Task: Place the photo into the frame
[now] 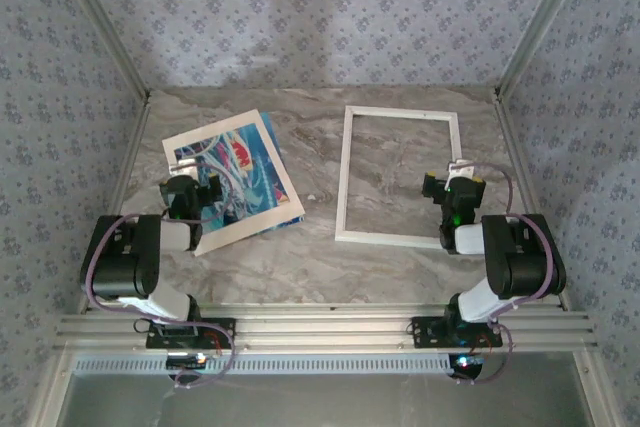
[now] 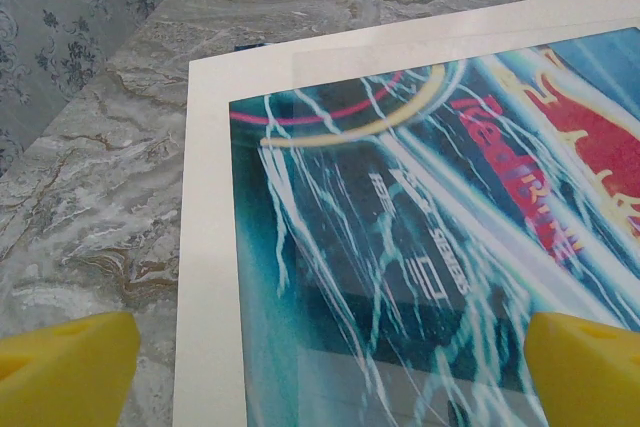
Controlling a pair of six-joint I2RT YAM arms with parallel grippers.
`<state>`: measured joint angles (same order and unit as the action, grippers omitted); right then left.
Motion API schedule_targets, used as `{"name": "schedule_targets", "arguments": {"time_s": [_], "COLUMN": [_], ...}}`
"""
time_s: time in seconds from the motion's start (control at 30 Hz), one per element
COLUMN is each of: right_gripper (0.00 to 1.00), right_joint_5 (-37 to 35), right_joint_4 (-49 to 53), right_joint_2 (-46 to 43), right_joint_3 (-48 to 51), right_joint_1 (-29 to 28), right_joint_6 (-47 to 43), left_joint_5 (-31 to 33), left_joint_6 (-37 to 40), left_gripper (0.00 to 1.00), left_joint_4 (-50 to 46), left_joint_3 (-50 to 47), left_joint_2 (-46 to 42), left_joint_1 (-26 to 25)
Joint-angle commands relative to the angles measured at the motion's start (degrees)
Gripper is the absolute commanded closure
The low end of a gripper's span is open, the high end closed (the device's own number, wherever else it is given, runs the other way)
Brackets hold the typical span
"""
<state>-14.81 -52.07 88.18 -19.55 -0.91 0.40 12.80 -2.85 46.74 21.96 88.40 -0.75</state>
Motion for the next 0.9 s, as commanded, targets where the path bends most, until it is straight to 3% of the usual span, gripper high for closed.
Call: {"name": "schedule_targets", "arguments": {"time_s": [0.0, 0.87], "right_gripper": [0.00, 0.00], "right_joint_5": [-1.0, 0.5], "right_joint_4": [-0.2, -0.2], "right_joint_2": [-0.2, -0.6], "right_joint_3": [-0.7, -0.7], "right_joint_1": [0.0, 0.6], "right_joint_6": [0.1, 0.0], "left_joint_5": [-0.8, -0.7], "left_joint_6": [-0.3, -0.2], "left_gripper": [0.01, 0.01], "left_joint_4": [1.5, 1.7], "left_joint_3": [0.8, 0.8], "left_joint_2": [-0.6, -0.6], "left_joint_1": [0.1, 0.1]}}
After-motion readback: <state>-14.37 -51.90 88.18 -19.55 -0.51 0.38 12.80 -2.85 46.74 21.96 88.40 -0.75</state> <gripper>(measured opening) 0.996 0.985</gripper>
